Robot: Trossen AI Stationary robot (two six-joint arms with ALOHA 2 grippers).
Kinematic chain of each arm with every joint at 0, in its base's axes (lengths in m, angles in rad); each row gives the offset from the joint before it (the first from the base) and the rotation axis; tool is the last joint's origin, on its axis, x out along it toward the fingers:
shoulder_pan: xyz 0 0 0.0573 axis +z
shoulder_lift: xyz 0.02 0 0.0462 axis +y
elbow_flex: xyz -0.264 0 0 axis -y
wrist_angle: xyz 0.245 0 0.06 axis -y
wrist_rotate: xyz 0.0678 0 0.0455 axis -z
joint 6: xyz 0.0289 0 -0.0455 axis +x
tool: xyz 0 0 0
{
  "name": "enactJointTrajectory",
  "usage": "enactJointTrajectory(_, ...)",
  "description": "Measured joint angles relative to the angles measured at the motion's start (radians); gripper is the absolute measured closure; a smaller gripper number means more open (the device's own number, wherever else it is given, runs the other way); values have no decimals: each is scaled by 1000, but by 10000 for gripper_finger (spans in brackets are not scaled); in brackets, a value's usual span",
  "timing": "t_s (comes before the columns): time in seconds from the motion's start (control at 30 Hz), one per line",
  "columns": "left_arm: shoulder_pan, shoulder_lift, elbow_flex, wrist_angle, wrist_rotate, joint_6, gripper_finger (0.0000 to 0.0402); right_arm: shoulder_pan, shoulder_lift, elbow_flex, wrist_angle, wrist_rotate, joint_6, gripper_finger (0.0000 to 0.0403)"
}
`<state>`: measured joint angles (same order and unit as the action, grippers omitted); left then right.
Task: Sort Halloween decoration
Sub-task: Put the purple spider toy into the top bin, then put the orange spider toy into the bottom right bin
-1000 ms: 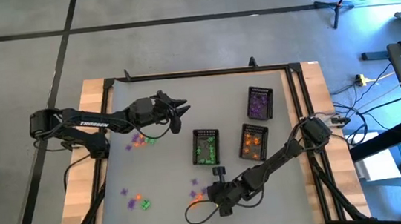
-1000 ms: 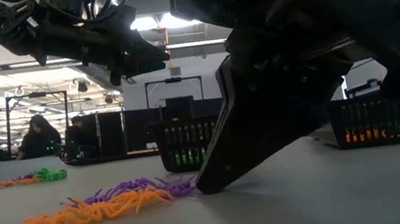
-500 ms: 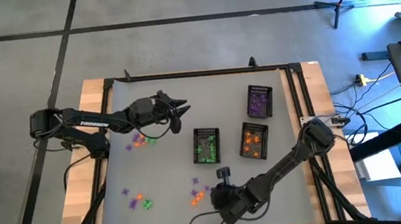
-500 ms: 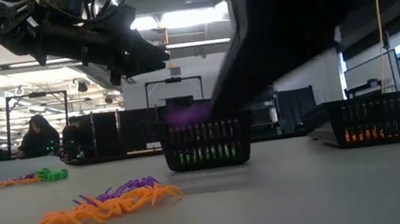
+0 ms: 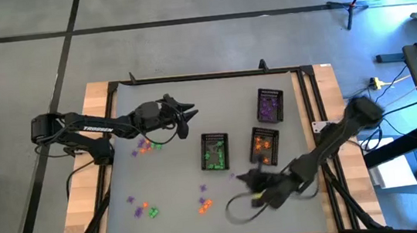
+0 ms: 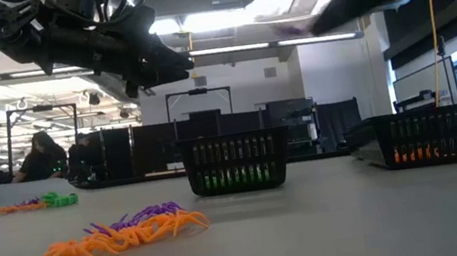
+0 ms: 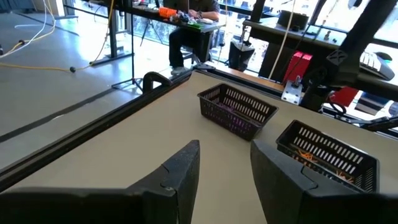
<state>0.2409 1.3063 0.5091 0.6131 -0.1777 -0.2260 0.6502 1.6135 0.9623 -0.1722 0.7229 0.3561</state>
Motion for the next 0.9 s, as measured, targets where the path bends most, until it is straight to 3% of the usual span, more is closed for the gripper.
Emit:
enactJointTrajectory(0.13,0,0,0,1,0,0,266,-17,-231,-259,117,131,90,403)
enactJointTrajectory(0.27,0,0,0,1,0,0,266,-43,-461,-435,42,342,247,403)
enactJointTrajectory(0.33,0,0,0,1,0,0,266,-74,-564,-487,-15,391,316,403)
enactJointTrajectory(0.47,0,0,0,1,0,0,266,-177,-731,-534,-207,366,458,402)
enactJointTrajectory(0.6,0,0,0,0,0,0,266,-294,-808,-538,-368,282,500,386)
enactJointTrajectory(0.9,0,0,0,0,0,0,266,-465,-824,-538,-391,106,467,273)
